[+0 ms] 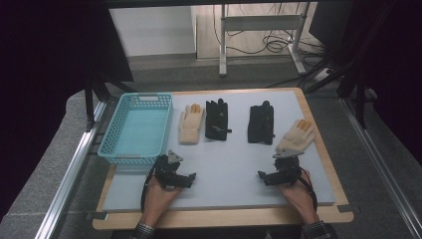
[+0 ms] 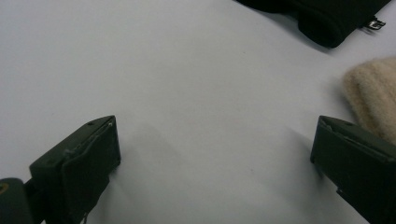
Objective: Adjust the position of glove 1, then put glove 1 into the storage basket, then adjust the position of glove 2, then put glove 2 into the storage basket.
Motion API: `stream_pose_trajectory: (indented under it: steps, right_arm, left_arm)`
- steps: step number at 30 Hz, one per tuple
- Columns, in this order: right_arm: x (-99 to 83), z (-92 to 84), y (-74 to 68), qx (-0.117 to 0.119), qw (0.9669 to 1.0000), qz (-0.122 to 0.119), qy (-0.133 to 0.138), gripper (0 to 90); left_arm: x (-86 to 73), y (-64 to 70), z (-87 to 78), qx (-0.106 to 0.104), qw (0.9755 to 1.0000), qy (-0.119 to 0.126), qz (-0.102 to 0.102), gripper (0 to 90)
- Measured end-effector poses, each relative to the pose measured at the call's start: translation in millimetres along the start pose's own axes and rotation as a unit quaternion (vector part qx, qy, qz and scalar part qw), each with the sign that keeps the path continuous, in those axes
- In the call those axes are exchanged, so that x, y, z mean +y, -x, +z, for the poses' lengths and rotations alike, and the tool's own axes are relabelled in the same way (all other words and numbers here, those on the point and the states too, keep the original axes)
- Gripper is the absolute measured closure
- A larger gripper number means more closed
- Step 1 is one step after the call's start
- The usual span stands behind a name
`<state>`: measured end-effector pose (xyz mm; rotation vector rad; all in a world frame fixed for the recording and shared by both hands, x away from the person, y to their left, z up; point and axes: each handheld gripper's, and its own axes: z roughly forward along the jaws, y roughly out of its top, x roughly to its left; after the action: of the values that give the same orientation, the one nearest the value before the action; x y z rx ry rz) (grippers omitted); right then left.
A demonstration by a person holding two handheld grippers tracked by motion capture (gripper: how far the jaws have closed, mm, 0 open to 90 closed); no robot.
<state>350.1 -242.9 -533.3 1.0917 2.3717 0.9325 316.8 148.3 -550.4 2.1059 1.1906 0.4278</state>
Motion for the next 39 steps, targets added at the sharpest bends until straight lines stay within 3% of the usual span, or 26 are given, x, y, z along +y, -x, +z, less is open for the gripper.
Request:
stream_pose_trajectory:
  steps: [14,21,33,37,39]
  right_arm:
    - [-0.4,-0.1,0.3,0.003,1.0,0.0,0.001,1.0]
    - [-0.7,-1.3,-0.4,0.006,1.0,-0.003,0.007,5.2]
    - [0.0,-3.2,-1.4,-0.007,0.9998,0.017,0.011,11.3]
    - [2.2,-4.7,0.4,-0.001,0.9998,0.019,0.006,17.0]
    - [4.2,-6.6,1.6,0.002,0.9999,0.015,-0.002,24.3]
  left_arm:
    - [-0.4,-0.1,-0.1,-0.002,1.0,0.002,-0.001,0.4]
    - [-0.4,-0.1,-0.2,-0.002,1.0,0.002,0.0,0.6]
    - [-0.6,0.0,-0.4,-0.002,1.0,0.003,0.0,0.9]
    - [-0.6,0.1,-0.4,-0.002,1.0,0.003,0.0,1.0]
    - [-0.6,0.0,-0.4,-0.002,1.0,0.003,0.0,0.9]
